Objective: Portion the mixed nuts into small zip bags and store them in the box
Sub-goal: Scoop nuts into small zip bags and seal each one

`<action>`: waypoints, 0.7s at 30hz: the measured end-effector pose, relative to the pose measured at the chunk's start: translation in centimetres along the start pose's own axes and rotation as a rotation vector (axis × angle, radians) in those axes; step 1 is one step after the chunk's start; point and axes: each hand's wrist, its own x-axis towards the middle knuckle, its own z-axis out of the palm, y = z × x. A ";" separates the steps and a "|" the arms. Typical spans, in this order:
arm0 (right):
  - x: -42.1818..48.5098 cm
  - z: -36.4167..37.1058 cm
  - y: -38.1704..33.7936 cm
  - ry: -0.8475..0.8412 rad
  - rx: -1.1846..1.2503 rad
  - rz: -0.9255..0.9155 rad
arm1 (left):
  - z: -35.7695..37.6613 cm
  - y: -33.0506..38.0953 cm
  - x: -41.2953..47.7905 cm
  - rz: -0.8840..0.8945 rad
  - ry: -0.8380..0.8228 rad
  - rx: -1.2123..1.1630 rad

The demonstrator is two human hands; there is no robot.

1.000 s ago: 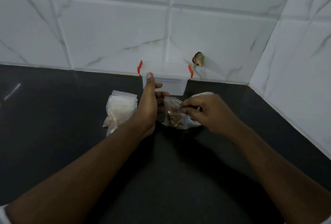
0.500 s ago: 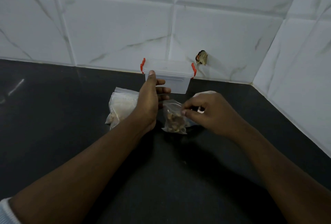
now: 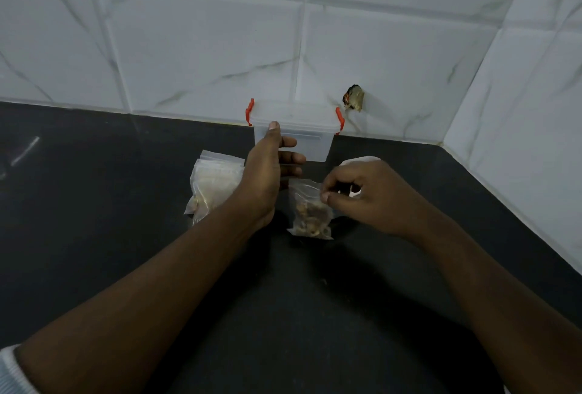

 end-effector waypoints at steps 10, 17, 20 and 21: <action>-0.1 0.3 -0.4 0.081 0.075 -0.001 | 0.0 -0.3 0.1 0.034 -0.041 0.035; -0.2 0.0 -0.1 -0.060 0.063 0.022 | -0.5 0.3 0.0 0.045 -0.229 -0.057; 0.0 -0.4 0.1 0.249 0.246 0.061 | -0.4 0.8 -0.5 0.019 -0.388 -0.064; 0.1 -0.7 0.1 0.306 0.318 0.084 | -0.3 0.9 -0.7 0.010 -0.433 -0.035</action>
